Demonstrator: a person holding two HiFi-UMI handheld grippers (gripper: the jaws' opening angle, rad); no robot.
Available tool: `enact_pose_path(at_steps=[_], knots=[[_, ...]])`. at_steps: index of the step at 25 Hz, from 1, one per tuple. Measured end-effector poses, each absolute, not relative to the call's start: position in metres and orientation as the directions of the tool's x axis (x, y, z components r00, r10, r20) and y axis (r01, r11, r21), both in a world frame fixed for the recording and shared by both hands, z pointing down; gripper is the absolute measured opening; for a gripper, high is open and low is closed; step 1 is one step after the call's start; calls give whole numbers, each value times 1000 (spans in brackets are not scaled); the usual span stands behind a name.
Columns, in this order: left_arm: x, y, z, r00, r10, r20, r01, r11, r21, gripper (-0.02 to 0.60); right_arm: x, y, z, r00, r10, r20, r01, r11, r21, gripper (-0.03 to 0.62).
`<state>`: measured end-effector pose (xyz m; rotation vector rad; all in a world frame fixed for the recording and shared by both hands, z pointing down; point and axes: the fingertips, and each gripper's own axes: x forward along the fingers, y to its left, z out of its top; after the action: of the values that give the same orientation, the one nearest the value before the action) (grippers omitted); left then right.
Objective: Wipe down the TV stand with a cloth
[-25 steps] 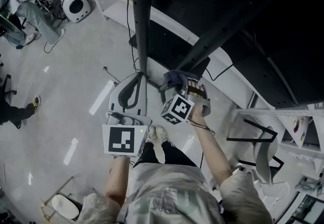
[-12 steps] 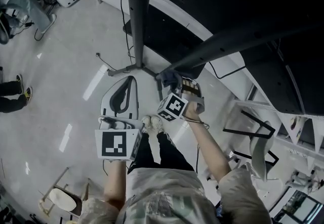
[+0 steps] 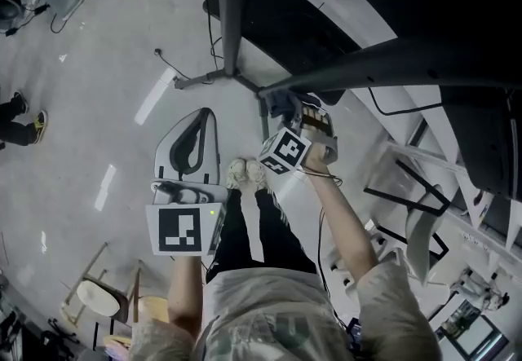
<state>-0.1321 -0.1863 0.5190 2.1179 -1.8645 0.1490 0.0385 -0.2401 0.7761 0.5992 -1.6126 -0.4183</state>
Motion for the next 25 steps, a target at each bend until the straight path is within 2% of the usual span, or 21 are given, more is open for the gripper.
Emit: enact_pose_path(at_steps=[11,15,25], knots=[[-138,-182,536,122,-953,278,-986,-84,144,14,45,-240,809,-49,-608,793,-94,793,602,57],[-138,-169,548,123,-938,323,-985,-75,157,14,45,-238,814,-51,-608,793,-79,794,603,57],[-128,-164,505,93,-973,212,-989,-65,136,14,39,-228,805,-79,-599,797,-55,801,596,57]])
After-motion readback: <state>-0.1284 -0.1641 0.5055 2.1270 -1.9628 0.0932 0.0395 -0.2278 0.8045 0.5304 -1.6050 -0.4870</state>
